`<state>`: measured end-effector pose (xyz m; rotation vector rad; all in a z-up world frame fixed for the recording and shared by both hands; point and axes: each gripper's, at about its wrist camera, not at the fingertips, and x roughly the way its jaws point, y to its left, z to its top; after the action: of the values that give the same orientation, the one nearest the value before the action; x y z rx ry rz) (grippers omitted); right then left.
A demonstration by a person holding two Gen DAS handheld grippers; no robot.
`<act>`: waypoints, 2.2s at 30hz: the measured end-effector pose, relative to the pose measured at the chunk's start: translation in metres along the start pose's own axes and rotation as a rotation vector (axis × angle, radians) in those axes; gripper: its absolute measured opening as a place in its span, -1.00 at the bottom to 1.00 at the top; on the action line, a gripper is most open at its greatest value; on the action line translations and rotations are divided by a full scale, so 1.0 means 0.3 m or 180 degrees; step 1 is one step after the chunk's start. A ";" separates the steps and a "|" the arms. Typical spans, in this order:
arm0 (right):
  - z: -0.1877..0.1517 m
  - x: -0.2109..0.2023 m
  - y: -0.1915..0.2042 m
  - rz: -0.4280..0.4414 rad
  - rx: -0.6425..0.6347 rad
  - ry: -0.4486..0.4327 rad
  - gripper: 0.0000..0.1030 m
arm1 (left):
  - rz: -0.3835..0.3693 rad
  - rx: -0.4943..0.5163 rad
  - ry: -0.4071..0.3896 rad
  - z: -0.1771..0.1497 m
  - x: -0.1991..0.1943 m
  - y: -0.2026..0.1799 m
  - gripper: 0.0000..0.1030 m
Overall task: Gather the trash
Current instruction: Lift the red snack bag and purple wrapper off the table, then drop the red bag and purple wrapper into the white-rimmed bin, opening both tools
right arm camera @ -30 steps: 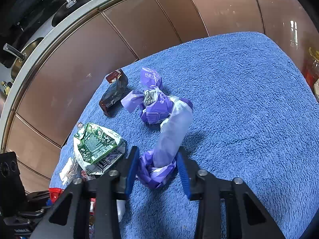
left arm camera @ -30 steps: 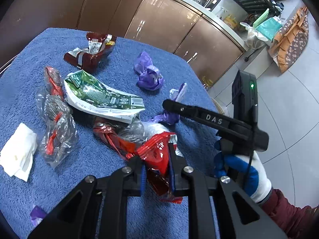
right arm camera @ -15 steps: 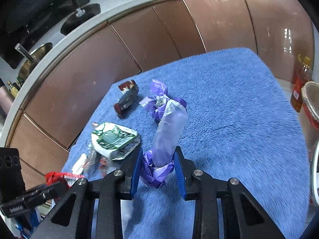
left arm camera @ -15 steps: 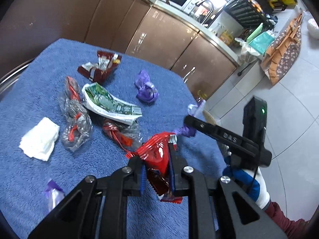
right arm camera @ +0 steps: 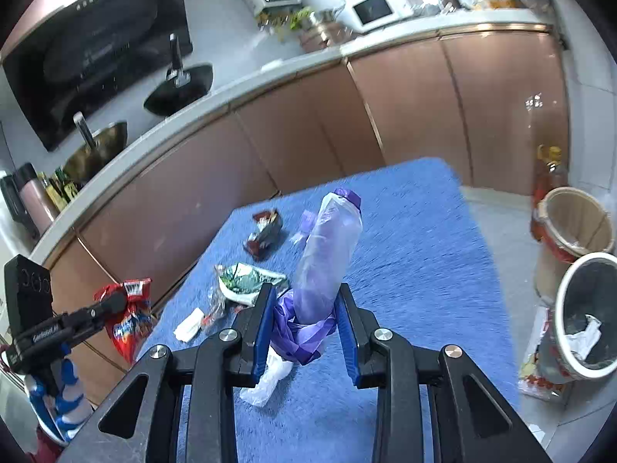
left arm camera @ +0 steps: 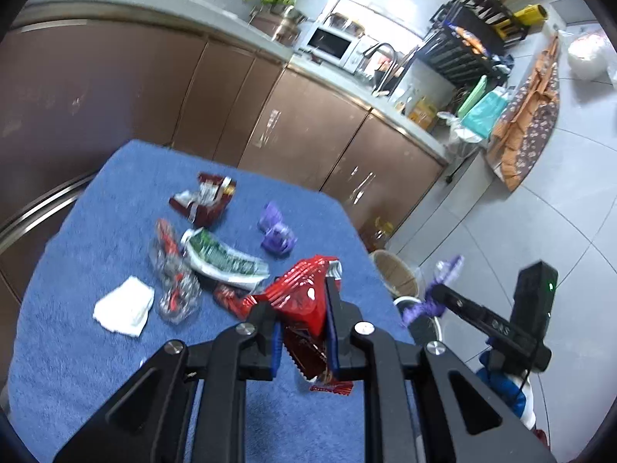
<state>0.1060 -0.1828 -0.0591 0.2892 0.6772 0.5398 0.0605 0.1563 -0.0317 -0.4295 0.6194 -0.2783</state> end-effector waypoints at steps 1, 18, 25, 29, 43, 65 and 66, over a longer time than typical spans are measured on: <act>0.002 -0.022 -0.007 -0.0026 0.0002 -0.0041 -0.43 | -0.0024 0.0030 -0.0024 0.012 -0.004 -0.023 -0.68; -0.027 -0.357 -0.378 -0.1237 0.0226 -0.0494 -0.43 | -0.0717 0.0729 0.0587 0.035 0.481 -0.633 -0.68; -0.034 -0.280 -0.645 -0.1748 0.0367 -0.0341 -0.43 | -0.0918 0.1045 0.1130 -0.045 0.911 -0.925 -0.68; -0.031 -0.220 -0.827 -0.1987 0.0539 -0.0241 -0.43 | -0.0986 0.1191 0.1438 -0.108 1.175 -1.064 -0.68; -0.098 -0.045 -1.183 -0.2591 0.0719 0.0247 -0.32 | -0.0902 0.1242 0.2151 -0.322 1.780 -1.207 -0.31; 0.032 -0.235 -0.812 -0.2838 0.0388 -0.0460 0.88 | -0.0734 0.1135 0.0949 -0.048 1.303 -1.117 -0.21; 0.044 -0.265 -0.761 -0.2822 0.0340 -0.0556 0.92 | -0.0700 0.1105 0.0844 -0.028 1.256 -1.102 -0.21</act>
<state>0.1490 -0.4168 -0.1045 0.1096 0.5946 -0.3653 0.3090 -0.2774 -0.0714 -0.1245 0.7668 -0.6492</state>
